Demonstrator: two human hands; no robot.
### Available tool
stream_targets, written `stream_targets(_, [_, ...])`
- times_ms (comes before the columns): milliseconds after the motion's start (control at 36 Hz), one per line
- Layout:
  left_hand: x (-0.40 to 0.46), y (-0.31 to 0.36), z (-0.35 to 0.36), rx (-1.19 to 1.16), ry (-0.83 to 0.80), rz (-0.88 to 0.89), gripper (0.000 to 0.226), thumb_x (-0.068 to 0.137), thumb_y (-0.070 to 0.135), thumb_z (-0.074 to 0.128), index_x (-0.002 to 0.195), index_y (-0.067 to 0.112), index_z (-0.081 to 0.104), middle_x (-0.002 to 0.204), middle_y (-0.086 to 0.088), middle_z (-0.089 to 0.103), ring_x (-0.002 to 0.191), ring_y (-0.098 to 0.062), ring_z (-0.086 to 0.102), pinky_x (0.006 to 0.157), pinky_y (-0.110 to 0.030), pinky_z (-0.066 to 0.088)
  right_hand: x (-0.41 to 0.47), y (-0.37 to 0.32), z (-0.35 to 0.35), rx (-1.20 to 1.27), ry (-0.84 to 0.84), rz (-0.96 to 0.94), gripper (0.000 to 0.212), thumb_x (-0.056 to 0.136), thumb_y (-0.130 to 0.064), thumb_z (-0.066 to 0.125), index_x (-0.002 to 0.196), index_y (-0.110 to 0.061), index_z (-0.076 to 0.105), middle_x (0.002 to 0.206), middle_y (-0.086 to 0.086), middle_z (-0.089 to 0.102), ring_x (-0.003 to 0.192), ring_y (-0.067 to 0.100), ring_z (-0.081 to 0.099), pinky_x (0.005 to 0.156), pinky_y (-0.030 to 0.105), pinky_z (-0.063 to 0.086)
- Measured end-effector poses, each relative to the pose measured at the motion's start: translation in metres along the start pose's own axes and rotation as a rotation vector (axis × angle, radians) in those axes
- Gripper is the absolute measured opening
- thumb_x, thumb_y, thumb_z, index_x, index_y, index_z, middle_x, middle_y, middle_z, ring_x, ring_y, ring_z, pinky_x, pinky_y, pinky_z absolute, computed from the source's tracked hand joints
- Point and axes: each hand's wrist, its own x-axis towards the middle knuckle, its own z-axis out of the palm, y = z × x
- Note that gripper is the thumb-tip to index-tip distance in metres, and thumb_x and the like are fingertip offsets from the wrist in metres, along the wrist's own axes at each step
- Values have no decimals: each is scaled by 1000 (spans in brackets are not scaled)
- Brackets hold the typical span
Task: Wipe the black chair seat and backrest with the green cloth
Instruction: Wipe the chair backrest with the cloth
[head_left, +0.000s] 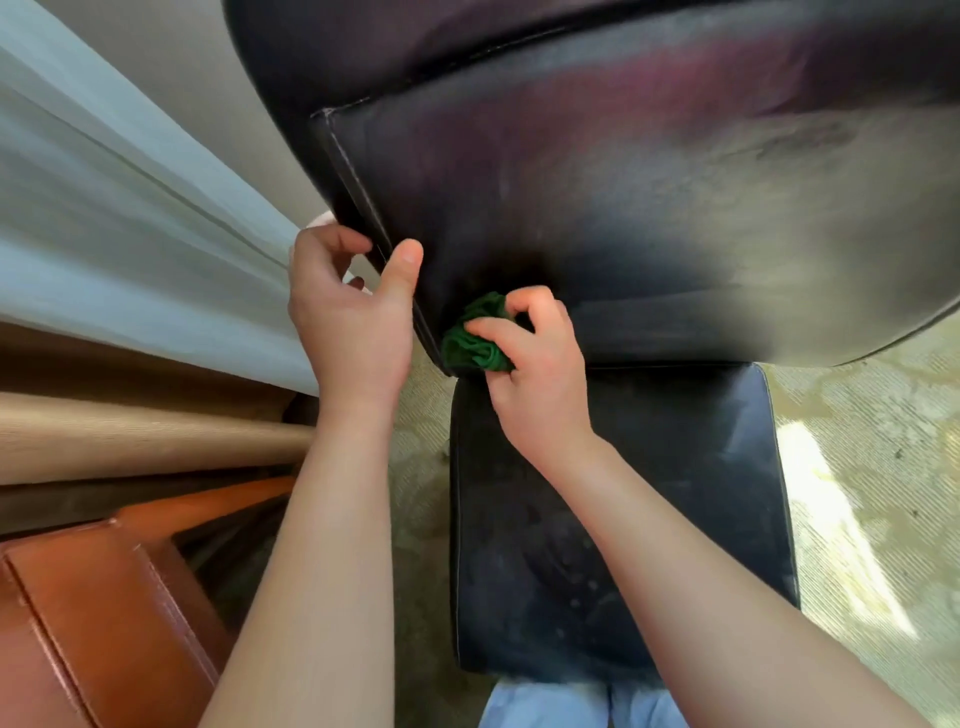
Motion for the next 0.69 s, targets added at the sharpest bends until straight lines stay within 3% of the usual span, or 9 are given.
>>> stream_targets(83, [1, -3, -2, -3, -13, -8, 26, 81, 40, 74, 91, 40, 51, 107, 8, 62, 101, -4, 60, 95, -38, 53, -6, -5, -10, -18, 57, -70, 32, 76, 0, 65, 105, -11, 73, 105, 10, 55, 94, 27, 51, 70, 37, 49])
stream_targets(222, [1, -6, -2, -55, -67, -41, 24, 84, 38, 73, 95, 38, 52, 108, 11, 63, 108, -4, 61, 94, -38, 54, 19, -21, -20, -50, 304, -132, 35, 74, 10, 69, 105, -7, 74, 103, 18, 58, 94, 34, 54, 75, 34, 46])
stream_targets(444, [9, -4, -3, -74, -61, -43, 34, 81, 32, 78, 103, 25, 54, 108, 17, 61, 110, 0, 59, 90, -21, 50, 20, -3, 7, -105, 244, -61, 35, 73, 7, 70, 100, -14, 75, 104, 15, 58, 94, 30, 53, 65, 34, 47])
stream_targets(694, [6, -3, -5, -13, -69, -61, 38, 81, 36, 78, 106, 27, 52, 116, 9, 61, 115, -8, 58, 103, -40, 50, -10, 31, 13, -120, 101, 159, 40, 69, 7, 68, 98, -21, 75, 108, 4, 54, 98, 24, 51, 63, 32, 48])
